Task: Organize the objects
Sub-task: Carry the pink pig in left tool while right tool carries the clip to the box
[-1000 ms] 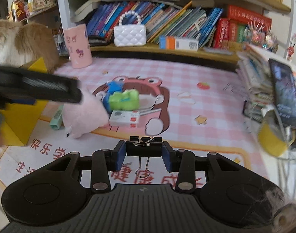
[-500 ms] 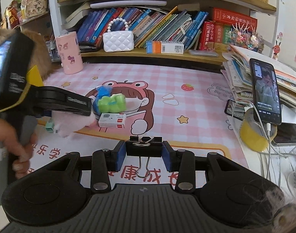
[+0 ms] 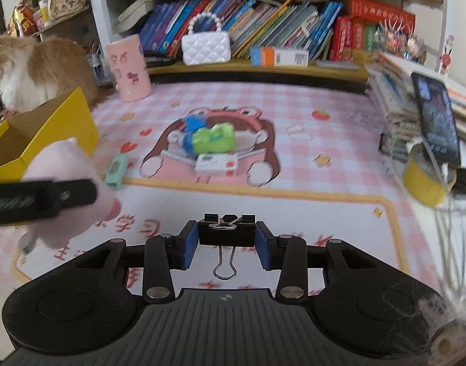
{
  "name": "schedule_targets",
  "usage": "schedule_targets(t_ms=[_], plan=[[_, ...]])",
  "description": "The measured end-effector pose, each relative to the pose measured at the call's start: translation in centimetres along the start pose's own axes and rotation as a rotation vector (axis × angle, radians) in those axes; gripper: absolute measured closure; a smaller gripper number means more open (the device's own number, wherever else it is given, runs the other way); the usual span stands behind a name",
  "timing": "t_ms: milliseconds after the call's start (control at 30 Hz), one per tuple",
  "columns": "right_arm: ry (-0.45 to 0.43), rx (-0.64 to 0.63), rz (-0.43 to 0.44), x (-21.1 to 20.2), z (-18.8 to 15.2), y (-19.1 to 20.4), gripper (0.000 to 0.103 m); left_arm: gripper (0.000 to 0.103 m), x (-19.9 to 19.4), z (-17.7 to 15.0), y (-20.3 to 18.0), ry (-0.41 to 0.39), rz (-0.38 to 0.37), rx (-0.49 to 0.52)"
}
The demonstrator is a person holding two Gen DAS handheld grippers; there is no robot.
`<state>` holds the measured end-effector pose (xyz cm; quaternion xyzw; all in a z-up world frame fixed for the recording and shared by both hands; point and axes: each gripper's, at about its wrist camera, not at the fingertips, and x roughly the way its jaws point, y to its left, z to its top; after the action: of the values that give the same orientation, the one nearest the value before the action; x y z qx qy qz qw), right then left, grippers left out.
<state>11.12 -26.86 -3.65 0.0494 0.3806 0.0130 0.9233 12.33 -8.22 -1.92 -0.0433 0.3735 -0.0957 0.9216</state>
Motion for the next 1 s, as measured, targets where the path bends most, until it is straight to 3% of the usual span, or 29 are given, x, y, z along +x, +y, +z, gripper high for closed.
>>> schedule_targets(t_ms=[233,633,1000], plan=[[0.033,0.010,0.039,-0.1,-0.7,4.5,0.066,0.037,-3.2,-1.8,4.6,-0.014,0.055,-0.028],[0.040,-0.132,0.141,-2.0,-3.3,14.8,0.066,0.037,-8.7,-4.9,12.4,-0.020,0.126,-0.101],[0.028,-0.198,0.192,-3.9,-5.7,21.6,0.066,0.037,-12.2,-7.0,17.9,-0.027,0.160,-0.134]])
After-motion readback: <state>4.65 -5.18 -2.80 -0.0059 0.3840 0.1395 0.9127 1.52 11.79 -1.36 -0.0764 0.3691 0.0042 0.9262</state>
